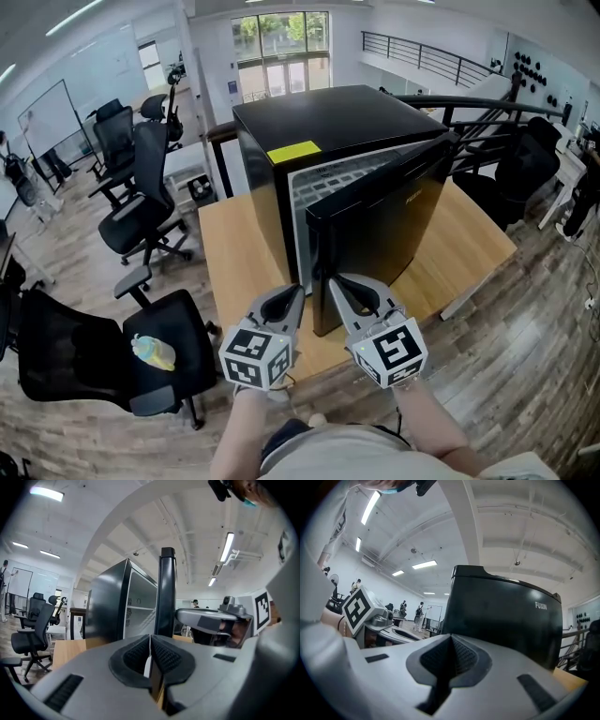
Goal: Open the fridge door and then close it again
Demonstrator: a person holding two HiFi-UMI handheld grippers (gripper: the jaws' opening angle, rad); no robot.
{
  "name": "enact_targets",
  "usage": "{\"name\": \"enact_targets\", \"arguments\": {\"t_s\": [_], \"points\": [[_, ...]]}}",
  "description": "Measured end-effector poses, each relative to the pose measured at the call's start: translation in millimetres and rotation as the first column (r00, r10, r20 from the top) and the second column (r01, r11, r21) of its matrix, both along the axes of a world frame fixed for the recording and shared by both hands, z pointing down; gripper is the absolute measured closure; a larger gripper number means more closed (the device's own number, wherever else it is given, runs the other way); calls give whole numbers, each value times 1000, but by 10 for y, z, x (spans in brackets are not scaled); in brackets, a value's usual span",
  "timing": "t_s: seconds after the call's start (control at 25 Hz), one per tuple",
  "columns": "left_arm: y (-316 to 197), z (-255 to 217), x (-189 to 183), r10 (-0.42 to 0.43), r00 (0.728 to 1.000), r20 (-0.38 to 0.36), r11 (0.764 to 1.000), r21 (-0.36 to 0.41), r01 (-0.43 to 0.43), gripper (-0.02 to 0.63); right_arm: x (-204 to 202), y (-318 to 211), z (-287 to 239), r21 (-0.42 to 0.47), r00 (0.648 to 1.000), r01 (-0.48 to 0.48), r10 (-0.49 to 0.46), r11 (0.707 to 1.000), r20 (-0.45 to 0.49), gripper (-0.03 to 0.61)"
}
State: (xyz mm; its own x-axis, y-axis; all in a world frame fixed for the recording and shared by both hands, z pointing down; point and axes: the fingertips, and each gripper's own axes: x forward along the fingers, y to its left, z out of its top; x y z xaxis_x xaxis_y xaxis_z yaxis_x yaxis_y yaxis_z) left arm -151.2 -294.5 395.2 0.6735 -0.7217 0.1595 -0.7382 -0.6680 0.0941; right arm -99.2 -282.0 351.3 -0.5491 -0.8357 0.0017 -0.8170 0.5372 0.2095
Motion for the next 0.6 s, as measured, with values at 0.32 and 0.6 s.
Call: {"name": "enact_targets", "arguments": {"t_s": [0.32,0.6], "points": [[-207,-5,-158,10,1000,19,1000,2,-10,603,-153,-334,50,-29,999,-20,19,999,-38,578],[-283,-12,-229,22,999,24,1000,7,-23,603,-243,-604,30,-37,998,-46,44,998,-39,578]]}}
